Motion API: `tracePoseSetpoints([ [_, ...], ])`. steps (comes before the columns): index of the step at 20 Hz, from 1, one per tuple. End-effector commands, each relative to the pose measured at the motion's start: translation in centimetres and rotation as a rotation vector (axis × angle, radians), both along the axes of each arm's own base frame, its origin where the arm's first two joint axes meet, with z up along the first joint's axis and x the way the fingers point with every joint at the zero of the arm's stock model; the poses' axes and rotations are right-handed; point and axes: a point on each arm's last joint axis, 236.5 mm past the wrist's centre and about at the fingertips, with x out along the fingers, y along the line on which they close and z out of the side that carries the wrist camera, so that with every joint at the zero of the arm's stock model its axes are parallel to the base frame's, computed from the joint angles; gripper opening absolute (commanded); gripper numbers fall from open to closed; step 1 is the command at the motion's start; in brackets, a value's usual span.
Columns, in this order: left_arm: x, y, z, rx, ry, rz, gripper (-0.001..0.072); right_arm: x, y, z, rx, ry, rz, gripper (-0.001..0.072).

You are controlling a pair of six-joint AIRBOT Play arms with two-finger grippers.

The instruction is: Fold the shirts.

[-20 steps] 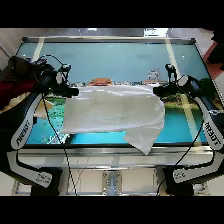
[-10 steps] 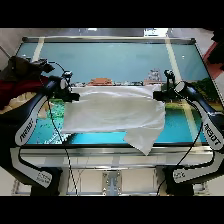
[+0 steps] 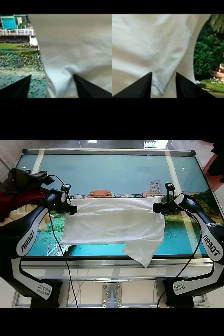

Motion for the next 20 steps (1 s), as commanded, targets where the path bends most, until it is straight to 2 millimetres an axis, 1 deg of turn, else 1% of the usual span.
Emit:
tracePoseSetpoints([
  [1,0.0,0.8,2.4,0.038,-0.008,-0.001,0.0695,-0.8,-1.2,1.0,-0.050,0.057,-0.006,0.0388],
  [2,0.3,1.2,4.4,0.050,-0.047,-0.004,0.0695,-1.0,-2.2,2.3,-0.095,0.060,-0.008,0.0390],
  [3,0.6,1.6,7.2,0.061,-0.105,-0.006,0.0695,-1.1,-3.6,4.3,-0.161,0.046,-0.012,0.0390],
  [4,0.6,1.9,10.1,0.066,-0.165,-0.006,0.0695,-1.1,-5.2,6.8,-0.233,0.008,-0.024,0.0391],
  [5,0.3,2.0,13.2,0.061,-0.233,-0.004,0.0695,-1.2,-7.0,10.0,-0.313,-0.051,-0.049,0.0391],
  [6,-0.4,2.2,15.8,0.050,-0.288,0.006,0.0696,-1.6,-8.6,13.0,-0.366,-0.105,-0.090,0.0392],
  [7,-1.8,2.4,17.6,0.038,-0.324,0.024,0.0696,-2.7,-10.1,15.6,-0.379,-0.148,-0.150,0.0393],
  [8,-3.6,2.7,18.1,0.029,-0.336,0.043,0.0696,-4.6,-11.2,16.6,-0.347,-0.143,-0.211,0.0393],
  [9,-5.6,3.0,17.4,0.019,-0.326,0.070,0.0695,-7.1,-11.6,16.0,-0.291,-0.094,-0.255,0.0393],
  [10,-7.9,3.3,16.0,0.003,-0.304,0.114,0.0695,-10.1,-11.3,14.2,-0.205,-0.023,-0.294,0.0393],
  [11,-9.9,3.4,14.5,-0.017,-0.284,0.149,0.0695,-12.6,-10.1,12.1,-0.100,0.035,-0.309,0.0393],
  [12,-11.4,3.1,13.4,-0.049,-0.284,0.178,0.0696,-14.7,-8.1,10.2,0.018,0.076,-0.316,0.0393],
  [13,-12.2,2.8,12.9,-0.082,-0.299,0.195,0.0696,-16.6,-5.9,8.4,0.135,0.118,-0.329,0.0393],
  [14,-12.6,2.3,12.9,-0.115,-0.318,0.203,0.0696,-18.3,-4.1,6.6,0.227,0.166,-0.350,0.0403],
  [15,-12.6,1.8,13.2,-0.144,-0.329,0.207,0.0695,-19.8,-2.4,5.0,0.292,0.219,-0.359,0.0474],
  [16,-12.4,1.4,13.4,-0.166,-0.340,0.208,0.0695,-21.2,-0.6,3.4,0.354,0.276,-0.361,0.0503],
  [18,-12.2,0.9,13.5,-0.188,-0.347,0.211,0.0695,-23.7,2.4,0.9,0.419,0.352,-0.336,0.0503],
  [20,-12.4,1.0,13.5,-0.186,-0.341,0.212,0.0696,-25.6,3.7,-1.0,0.422,0.405,-0.327,0.0503],
])
